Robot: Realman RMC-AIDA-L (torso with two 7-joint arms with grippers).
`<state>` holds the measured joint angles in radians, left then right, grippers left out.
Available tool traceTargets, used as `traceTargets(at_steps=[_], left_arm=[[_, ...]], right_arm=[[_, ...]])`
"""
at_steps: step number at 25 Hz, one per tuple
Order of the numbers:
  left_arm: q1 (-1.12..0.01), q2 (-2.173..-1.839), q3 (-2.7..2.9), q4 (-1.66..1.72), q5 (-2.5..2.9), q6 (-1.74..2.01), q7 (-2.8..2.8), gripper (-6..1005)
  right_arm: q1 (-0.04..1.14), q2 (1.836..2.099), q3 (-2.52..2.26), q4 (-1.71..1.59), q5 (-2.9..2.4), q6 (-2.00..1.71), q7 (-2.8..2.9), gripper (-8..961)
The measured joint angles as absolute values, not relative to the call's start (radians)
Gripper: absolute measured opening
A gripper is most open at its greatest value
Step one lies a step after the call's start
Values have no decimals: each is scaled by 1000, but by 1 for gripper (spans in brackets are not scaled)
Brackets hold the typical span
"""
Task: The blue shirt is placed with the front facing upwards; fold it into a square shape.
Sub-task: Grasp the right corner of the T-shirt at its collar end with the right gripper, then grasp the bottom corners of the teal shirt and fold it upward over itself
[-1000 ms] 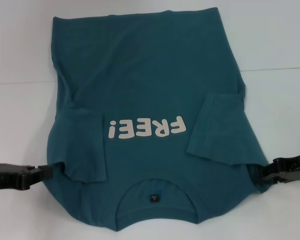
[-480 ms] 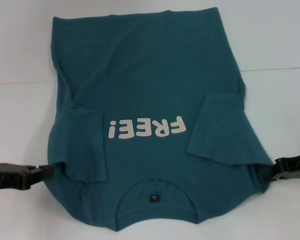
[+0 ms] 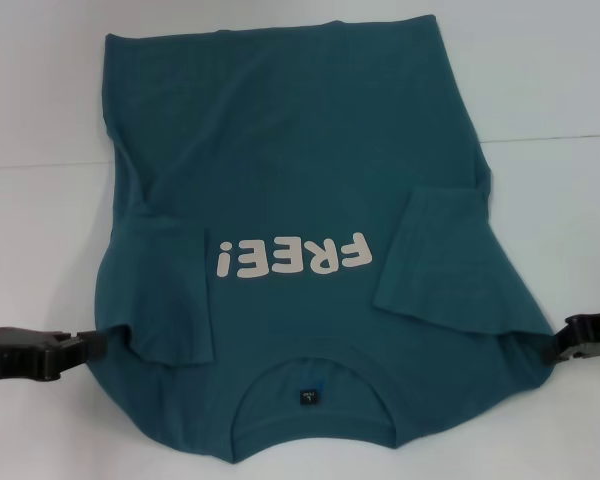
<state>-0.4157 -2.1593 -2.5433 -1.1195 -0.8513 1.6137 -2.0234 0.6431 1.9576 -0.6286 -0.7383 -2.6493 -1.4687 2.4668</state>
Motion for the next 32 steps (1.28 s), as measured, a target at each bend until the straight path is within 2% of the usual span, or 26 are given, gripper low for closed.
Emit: traceTargets(at_steps=[11, 24, 32], left_arm=[[-415, -2153, -2548, -1122, -851, 1645, -2025, 36], [-413, -2115, -2596, -1126, -851, 1760, -2039, 36], [-403, -2124, -2604, -1178, -854, 1835, -2064, 35]], right_arm=[[614, 1950, -613, -836, -2645, -1569, 2460, 21], [551, 1949, -504, -969, -2601, -1806, 2375, 21], [482, 1941, -491, -1058, -2533, -1962, 2328, 22]])
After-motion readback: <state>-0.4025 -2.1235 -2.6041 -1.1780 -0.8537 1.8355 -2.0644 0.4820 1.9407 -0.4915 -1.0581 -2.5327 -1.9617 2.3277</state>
